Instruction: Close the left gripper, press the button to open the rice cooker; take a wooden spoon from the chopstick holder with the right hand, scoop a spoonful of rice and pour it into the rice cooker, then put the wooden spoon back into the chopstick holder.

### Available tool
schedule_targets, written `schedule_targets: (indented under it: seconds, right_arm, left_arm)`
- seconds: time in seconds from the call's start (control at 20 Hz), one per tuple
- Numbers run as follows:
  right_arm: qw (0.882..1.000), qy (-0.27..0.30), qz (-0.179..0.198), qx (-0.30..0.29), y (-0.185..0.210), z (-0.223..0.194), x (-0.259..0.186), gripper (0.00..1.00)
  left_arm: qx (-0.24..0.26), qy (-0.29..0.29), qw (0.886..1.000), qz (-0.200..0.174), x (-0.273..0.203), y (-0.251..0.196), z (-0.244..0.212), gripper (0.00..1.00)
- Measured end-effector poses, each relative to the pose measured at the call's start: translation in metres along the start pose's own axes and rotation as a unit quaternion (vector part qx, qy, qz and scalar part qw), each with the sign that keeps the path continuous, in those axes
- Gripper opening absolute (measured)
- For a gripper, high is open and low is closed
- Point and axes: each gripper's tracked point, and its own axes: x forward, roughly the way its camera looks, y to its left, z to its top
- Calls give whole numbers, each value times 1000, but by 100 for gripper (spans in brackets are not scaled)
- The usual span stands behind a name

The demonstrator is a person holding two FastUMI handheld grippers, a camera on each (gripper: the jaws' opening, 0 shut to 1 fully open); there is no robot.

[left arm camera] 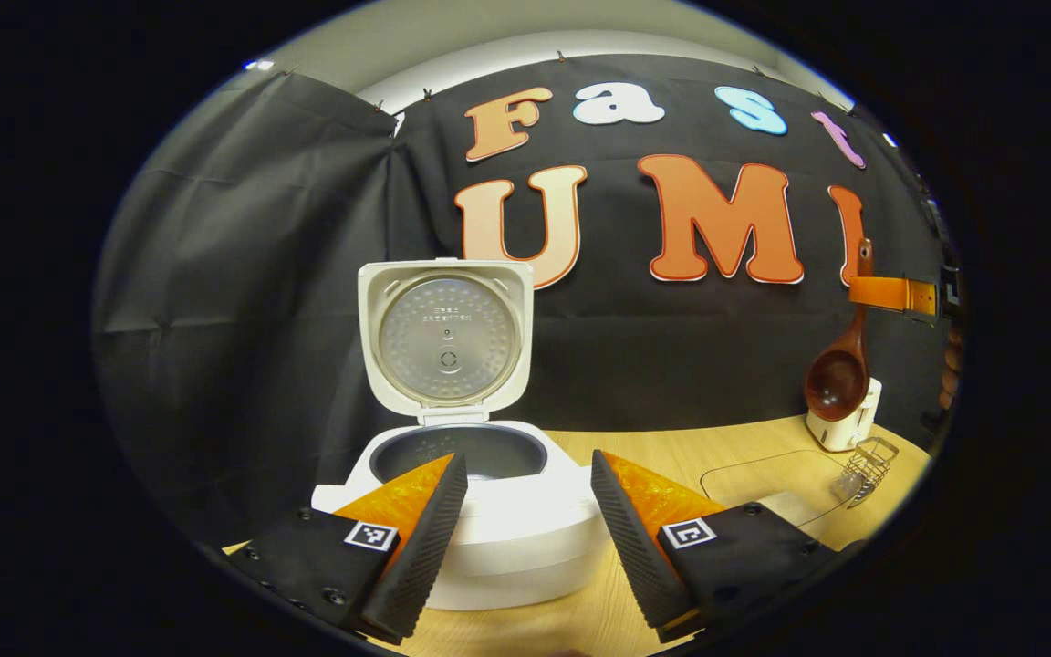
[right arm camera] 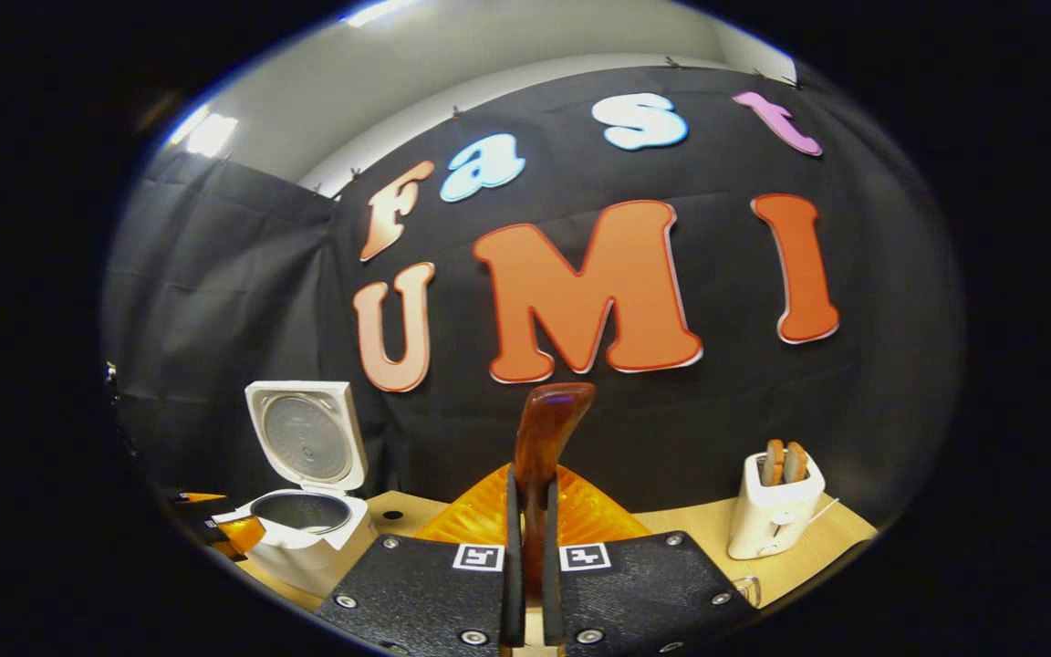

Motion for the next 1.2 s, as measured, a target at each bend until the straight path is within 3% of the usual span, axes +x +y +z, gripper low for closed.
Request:
schedule_targets:
  seconds: [0.25, 0.55, 0.65, 0.85, 1.2]
  right_arm:
    - [997, 13, -77, 12, -13, -4, -2, 8]
    - [991, 39, -130, 20, -21, -9, -4, 8]
    - [989, 43, -141, 22, -23, -11, -4, 8]
    - [985, 58, -157, 40, -22, -20, -2, 8]
    - [980, 95, -155, 82, -20, -42, -3, 8]
  left_arm:
    - [-5, 5, 1000, -2, 5, -5, -1, 90]
    - [-4, 10, 1000, 2, 11, -8, -2, 90]
    - [-1, 11, 1000, 4, 13, -10, -1, 87]
    - [3, 12, 1000, 4, 16, -15, -2, 89]
    - [11, 18, 1000, 3, 20, -23, -5, 90]
